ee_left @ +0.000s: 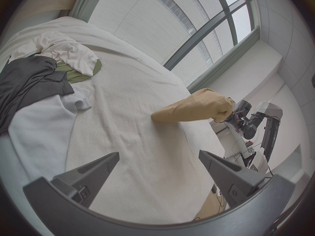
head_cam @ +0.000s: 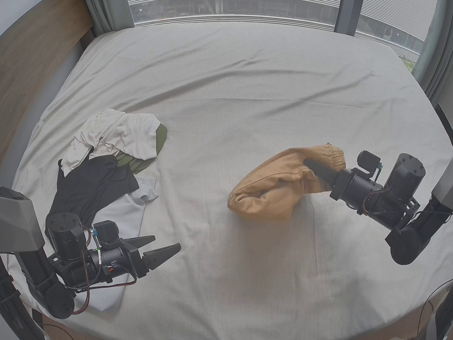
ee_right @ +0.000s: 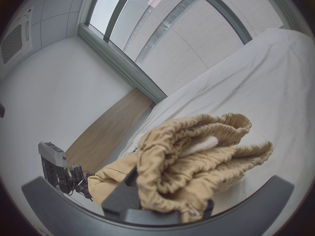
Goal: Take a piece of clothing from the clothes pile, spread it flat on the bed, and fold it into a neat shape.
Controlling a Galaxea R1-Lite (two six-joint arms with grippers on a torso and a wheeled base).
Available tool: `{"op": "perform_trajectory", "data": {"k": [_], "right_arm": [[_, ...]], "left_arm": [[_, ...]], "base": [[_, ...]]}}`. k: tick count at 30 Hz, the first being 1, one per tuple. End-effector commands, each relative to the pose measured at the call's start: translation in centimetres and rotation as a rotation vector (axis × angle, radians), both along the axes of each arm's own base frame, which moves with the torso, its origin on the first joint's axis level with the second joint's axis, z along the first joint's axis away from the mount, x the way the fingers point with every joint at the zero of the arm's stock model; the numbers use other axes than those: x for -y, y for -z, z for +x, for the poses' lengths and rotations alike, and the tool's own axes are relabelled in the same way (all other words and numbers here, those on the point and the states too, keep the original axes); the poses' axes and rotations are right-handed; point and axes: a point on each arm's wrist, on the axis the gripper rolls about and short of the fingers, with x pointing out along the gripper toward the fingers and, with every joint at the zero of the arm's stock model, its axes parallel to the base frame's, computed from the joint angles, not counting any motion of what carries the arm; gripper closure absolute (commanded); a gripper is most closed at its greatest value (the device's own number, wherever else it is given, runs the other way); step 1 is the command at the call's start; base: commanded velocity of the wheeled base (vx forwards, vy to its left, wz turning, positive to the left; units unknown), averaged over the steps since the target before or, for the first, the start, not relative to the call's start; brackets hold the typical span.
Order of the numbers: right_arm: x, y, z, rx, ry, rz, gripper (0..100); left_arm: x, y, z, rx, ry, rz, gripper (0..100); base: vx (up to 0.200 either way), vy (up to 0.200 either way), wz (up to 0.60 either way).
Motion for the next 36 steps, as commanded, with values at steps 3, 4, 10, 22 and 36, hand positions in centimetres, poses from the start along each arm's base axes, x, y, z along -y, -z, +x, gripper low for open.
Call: {"op": "perform_trajectory", "data": {"k": [3,4,10,22,36], "right_arm": [[0.3,-1.7,1.4,0.052,0.017,0.046,100],[0.1,-2.1,1.7,0.050,0.015,0.048,100],[-0.2,-3.9,3.7,0.056,0.022,0.052,100],[0.3,-6.7,9.1,0.065,0.072,0.052,100],[0.2,-6.8,14.6,0.056,0.087,0.093,100]], "left_arm": [[0.0,0.0,0.1,0.003,0.000,-0.001,0],[0.1,0.0,0.1,0.003,0.002,-0.001,0],[0.0,0.0,0.0,0.002,0.002,-0.001,0],[0.1,0.0,0.0,0.002,0.003,-0.001,0],[0.1,0.2,0.0,-0.007,0.003,0.000,0]], "base": [[0.000,0.000,0.00],[0.000,0.000,0.00],[0.000,0.000,0.00],[0.000,0.000,0.00],[0.000,0.000,0.00]]}}
